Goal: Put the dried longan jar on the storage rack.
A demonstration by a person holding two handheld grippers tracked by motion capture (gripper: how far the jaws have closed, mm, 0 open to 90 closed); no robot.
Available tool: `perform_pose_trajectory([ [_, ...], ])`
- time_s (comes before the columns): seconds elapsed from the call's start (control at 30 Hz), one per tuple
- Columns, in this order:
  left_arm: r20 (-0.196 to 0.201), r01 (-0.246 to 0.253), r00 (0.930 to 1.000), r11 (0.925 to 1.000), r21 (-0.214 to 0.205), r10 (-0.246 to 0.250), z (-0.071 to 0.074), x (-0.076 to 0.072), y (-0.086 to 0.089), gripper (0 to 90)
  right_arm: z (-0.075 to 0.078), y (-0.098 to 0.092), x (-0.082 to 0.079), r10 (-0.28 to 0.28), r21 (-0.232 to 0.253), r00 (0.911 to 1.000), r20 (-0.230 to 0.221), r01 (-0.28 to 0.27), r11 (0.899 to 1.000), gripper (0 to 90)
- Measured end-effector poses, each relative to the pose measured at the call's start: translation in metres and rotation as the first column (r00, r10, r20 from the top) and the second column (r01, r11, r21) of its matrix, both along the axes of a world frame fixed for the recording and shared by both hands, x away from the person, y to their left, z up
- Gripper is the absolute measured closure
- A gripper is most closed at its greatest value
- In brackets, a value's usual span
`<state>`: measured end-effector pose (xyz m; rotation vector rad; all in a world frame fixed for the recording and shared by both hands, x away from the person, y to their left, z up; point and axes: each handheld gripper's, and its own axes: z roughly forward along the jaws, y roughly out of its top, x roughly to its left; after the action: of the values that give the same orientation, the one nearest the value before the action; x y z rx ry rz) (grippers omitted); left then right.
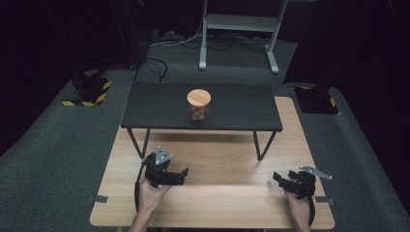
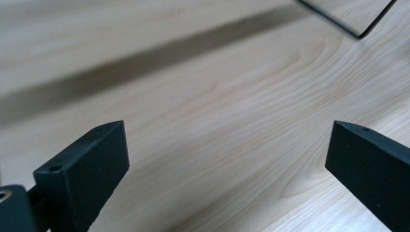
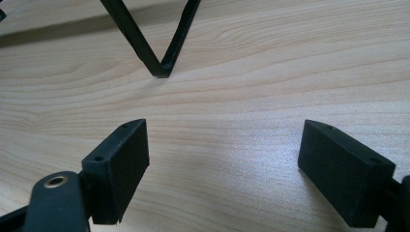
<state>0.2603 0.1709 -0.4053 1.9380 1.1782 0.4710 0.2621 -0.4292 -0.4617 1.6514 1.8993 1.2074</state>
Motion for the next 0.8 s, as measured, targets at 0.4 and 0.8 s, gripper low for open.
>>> perform_pose_trajectory([
  [0.4,-0.058,-0.084,0.9948,0.9965,0.001,0.084,-0.049,0.008,-0.014,1.3,0.0,0.001,0.0,0.0,-0.004,1.0,0.0,0.0,1.0,17.8],
  [0.8,-0.072,-0.137,0.9882,0.9902,-0.025,0.135,-0.057,0.012,-0.014,1.0,0.0,0.001,0.0,-0.002,-0.001,1.0,0.0,0.002,1.0,17.8],
])
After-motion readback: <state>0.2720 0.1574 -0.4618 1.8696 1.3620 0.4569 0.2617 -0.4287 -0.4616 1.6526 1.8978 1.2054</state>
